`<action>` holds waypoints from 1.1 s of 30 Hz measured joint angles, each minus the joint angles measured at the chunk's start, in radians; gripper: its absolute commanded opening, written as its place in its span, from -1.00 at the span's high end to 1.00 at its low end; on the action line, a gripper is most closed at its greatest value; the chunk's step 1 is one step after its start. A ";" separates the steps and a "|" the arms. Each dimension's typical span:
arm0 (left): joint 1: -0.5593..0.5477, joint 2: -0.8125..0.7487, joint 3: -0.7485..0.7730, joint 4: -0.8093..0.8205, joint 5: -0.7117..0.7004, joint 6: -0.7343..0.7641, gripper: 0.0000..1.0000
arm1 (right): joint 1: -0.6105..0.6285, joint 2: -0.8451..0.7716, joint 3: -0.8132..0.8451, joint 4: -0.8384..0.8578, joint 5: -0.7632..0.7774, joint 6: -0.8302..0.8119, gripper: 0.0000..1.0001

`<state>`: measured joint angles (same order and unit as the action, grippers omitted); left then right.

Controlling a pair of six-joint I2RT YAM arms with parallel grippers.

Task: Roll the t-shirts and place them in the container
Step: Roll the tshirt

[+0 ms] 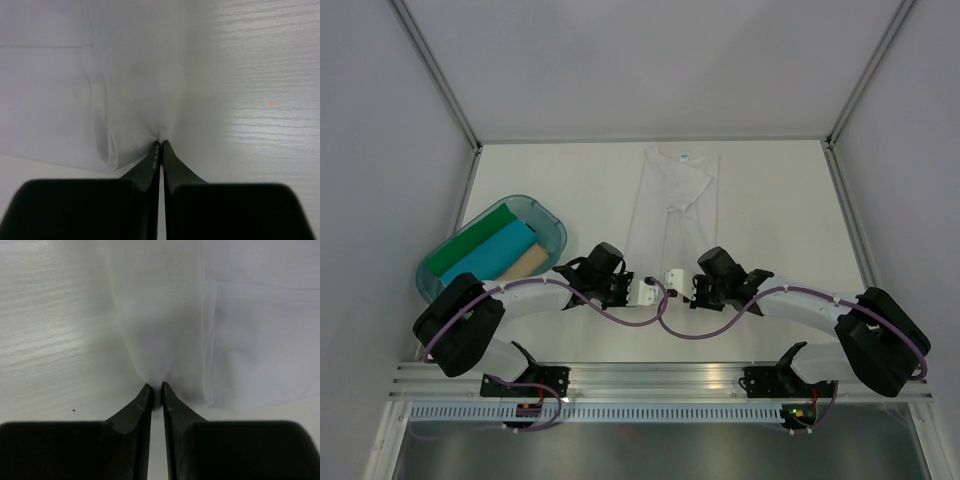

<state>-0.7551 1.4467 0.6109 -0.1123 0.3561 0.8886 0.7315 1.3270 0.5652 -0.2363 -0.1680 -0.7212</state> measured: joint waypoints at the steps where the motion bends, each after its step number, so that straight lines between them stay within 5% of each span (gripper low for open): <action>1: 0.000 0.000 0.003 -0.006 -0.002 -0.005 0.95 | 0.000 0.000 -0.005 0.003 0.005 0.004 0.77; 3: 0.000 0.000 0.008 -0.020 -0.005 -0.013 0.95 | 0.000 -0.003 -0.009 0.002 0.011 0.009 0.99; 20: 0.035 0.002 0.239 -0.549 0.269 -0.126 0.95 | 0.000 -0.096 0.109 -0.442 -0.260 -0.082 0.99; 33: 0.214 0.257 0.428 -0.814 0.414 -0.080 0.95 | -0.171 0.087 0.243 -0.562 -0.495 -0.168 0.99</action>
<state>-0.5415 1.7039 1.0386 -0.9268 0.7696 0.8082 0.5602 1.4143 0.8078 -0.7986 -0.6632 -0.8894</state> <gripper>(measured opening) 0.030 0.011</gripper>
